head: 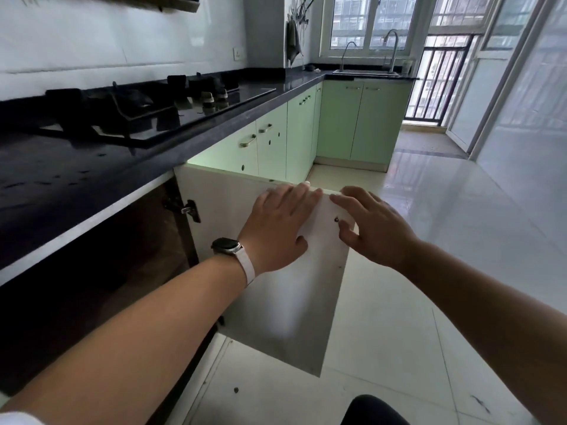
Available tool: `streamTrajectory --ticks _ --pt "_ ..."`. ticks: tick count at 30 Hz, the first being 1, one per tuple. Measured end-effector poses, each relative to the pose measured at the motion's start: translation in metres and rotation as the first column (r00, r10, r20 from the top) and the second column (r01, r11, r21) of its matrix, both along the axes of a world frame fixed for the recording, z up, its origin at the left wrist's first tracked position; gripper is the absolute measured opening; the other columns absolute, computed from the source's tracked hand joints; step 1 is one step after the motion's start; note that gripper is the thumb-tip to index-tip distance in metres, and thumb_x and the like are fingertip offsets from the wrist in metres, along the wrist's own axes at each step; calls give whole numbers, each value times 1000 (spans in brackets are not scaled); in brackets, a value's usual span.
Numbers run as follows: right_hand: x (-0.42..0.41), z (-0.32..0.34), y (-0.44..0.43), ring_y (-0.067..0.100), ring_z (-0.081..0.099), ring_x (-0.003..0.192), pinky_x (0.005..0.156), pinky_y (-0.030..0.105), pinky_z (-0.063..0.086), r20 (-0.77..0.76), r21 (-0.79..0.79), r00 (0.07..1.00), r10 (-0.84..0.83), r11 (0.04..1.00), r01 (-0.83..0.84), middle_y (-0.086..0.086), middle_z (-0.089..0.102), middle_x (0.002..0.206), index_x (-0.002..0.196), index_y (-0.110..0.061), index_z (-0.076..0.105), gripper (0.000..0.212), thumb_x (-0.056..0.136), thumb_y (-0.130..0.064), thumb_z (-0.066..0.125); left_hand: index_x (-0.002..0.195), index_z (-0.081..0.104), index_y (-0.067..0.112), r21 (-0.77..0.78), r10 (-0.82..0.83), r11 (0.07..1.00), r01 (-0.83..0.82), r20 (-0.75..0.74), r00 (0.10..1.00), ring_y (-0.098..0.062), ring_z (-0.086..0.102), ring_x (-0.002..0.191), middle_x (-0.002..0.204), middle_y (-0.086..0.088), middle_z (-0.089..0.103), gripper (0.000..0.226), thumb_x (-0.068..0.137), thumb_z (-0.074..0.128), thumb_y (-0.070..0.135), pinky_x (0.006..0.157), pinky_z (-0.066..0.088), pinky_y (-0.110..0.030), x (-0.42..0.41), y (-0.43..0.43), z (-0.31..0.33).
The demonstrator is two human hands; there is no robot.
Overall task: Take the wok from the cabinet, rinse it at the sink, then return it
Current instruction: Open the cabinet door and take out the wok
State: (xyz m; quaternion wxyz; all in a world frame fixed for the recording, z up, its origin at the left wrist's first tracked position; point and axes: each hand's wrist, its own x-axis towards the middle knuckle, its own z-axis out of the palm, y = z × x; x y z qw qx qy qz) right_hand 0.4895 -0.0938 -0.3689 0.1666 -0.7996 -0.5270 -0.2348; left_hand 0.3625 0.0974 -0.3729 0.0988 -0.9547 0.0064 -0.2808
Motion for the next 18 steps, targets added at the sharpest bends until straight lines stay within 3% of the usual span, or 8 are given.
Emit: streamTrajectory --ticks 5,10,12,15,18 --pt "-15 7 3 38 57 112 93 53 52 -31 -13 996 -81 997 81 16 53 131 136 -14 48 53 88 -28 64 149 38 15 -24 -98 995 99 19 995 -35 39 136 153 -14 41 78 75 60 32 107 36 -50 -1 10 -1" --pt "-53 13 27 41 50 121 110 54 32 90 124 977 -192 976 180 21 55 133 120 -7 64 44 83 -31 61 150 37 21 -263 -50 964 40 -34 998 -30 27 145 161 -9 28 71 84 58 34 112 29 -47 -41 32 -26" --pt "-71 11 44 38 48 121 113 53 28 70 141 987 -141 981 130 21 57 131 119 -7 65 45 83 -32 60 150 38 21 -396 -4 917 -44 -118 993 -28 24 146 163 -6 23 66 88 56 34 113 27 -45 -68 47 -42" --pt "-98 -4 78 35 52 117 109 51 35 11 90 1000 -1 996 0 17 61 126 118 -7 66 45 85 -35 54 141 49 14 -506 113 845 -170 -141 983 -32 37 139 156 -12 35 59 84 58 27 110 36 -47 -117 65 -65" --pt "-126 -24 122 35 61 107 95 45 46 -125 -8 985 118 993 -120 13 64 121 118 -8 66 44 89 -38 52 145 42 22 -638 294 676 -369 -225 929 -24 29 144 159 0 29 54 93 56 33 115 32 -45 -162 82 -94"
